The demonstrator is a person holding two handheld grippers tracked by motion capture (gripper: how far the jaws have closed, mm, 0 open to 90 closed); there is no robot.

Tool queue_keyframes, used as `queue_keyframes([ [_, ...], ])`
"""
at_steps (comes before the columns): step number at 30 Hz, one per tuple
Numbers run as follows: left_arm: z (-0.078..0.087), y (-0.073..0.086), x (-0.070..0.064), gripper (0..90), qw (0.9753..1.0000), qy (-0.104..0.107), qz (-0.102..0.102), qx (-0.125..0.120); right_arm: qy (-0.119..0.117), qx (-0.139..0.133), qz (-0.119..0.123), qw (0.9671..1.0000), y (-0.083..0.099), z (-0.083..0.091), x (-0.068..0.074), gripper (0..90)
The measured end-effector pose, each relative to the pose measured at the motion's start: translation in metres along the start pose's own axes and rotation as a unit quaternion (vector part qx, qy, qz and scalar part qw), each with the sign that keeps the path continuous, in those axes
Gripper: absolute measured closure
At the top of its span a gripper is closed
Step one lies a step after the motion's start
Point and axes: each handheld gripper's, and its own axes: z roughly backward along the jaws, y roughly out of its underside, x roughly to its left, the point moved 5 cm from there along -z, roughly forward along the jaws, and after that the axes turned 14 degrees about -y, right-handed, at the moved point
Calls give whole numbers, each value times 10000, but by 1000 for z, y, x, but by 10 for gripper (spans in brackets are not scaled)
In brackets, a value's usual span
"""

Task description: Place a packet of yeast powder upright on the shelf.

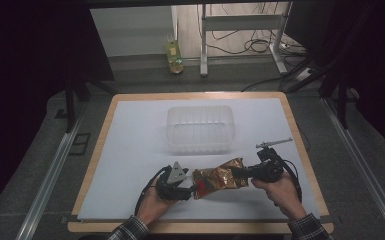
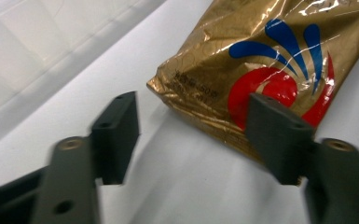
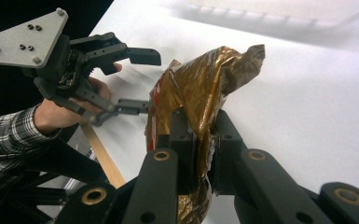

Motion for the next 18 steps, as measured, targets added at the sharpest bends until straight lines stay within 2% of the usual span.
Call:
queue_keyframes([
  [7,8,-1,-3,111,10000,20,-39,-37,90,-107,156,9998,-8,13,7,818],
  [13,14,-1,-4,33,9999,66,-62,-91,227,-182,248,9993,-13,24,10,818],
  [18,16,1,-6,7,9999,5,-133,-92,303,-266,237,9989,-15,32,10,821],
])
